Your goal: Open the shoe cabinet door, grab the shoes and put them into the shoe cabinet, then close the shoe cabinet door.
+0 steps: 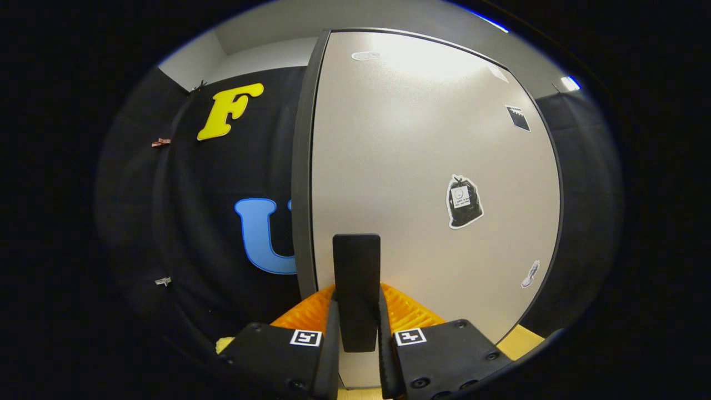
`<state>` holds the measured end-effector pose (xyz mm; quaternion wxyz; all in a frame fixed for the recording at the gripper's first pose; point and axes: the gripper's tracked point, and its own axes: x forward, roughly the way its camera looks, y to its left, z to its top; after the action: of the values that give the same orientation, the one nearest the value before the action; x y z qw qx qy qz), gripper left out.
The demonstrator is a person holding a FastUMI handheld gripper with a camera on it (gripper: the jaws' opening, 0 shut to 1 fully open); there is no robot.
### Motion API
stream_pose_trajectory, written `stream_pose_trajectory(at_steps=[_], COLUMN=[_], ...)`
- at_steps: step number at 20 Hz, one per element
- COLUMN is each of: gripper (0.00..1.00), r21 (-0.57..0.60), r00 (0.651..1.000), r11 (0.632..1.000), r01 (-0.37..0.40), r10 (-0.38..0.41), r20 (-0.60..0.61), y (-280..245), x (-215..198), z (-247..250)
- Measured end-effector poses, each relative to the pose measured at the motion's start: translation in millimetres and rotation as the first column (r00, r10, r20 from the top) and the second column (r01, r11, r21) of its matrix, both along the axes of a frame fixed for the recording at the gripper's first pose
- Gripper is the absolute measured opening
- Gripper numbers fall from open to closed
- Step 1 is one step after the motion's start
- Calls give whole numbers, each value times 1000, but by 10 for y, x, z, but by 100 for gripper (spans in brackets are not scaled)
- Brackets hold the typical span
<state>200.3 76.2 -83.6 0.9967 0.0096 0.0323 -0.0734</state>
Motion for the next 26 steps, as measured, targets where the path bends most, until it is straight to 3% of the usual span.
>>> stream_pose_trajectory(at_steps=[3,4,11,17,26], gripper=[27,18,18,18,18], r21=[3,0,10,19,56], r00=[1000,1000,997,987,935], r11=[1000,1000,997,987,935], r01=[-3,-5,-74,-161,-351], r10=[3,5,74,161,353], r20=[-6,-11,-20,-16,-21], y=[1,-2,38,-44,-350], x=[3,-10,-274,-838,-1582], z=[-7,-7,21,76,153])
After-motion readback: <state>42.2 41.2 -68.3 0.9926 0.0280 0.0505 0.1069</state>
